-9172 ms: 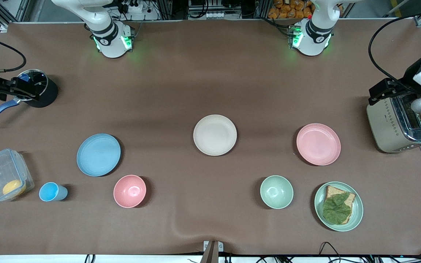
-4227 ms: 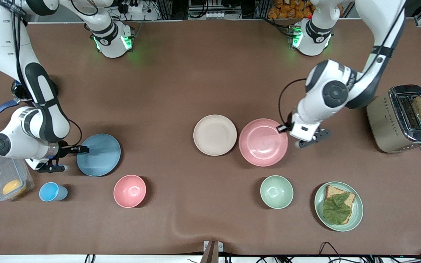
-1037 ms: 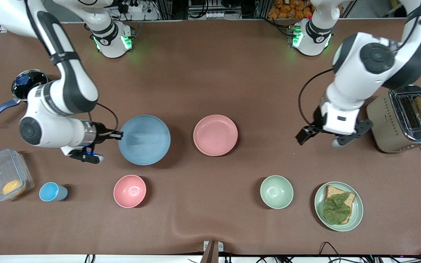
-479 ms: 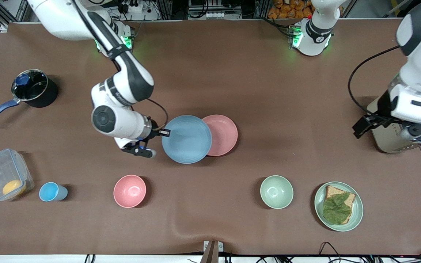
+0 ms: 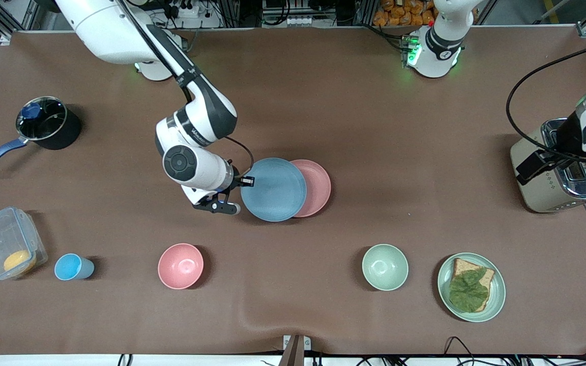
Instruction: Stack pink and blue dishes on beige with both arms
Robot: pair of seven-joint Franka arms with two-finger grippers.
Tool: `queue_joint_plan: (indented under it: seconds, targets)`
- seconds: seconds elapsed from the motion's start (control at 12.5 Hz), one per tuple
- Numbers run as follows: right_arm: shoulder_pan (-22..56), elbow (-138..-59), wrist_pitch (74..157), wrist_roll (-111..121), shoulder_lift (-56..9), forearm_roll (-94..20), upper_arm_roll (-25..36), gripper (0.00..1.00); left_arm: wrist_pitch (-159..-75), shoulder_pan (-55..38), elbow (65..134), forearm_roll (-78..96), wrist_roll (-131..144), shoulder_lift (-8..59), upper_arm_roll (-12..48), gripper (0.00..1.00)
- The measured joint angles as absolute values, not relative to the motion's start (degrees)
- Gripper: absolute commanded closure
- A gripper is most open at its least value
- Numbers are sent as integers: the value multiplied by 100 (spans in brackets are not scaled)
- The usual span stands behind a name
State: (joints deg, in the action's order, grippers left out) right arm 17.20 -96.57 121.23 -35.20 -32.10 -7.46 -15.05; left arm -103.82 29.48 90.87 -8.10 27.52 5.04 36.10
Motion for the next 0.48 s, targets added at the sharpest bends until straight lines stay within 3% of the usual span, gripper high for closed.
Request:
queue_joint_plan:
  seconds: [0.32, 0.48]
  targets:
    - [1956, -9656, 12293, -3596, -3334, -731, -1504, 100, -10210, 2999, 8863, -586, 2552, 515, 3538, 0]
    - [2083, -9656, 12422, -3745, -3387, -728, -1503, 100, -10031, 2252, 8676, -427, 2278, 481, 2635, 0]
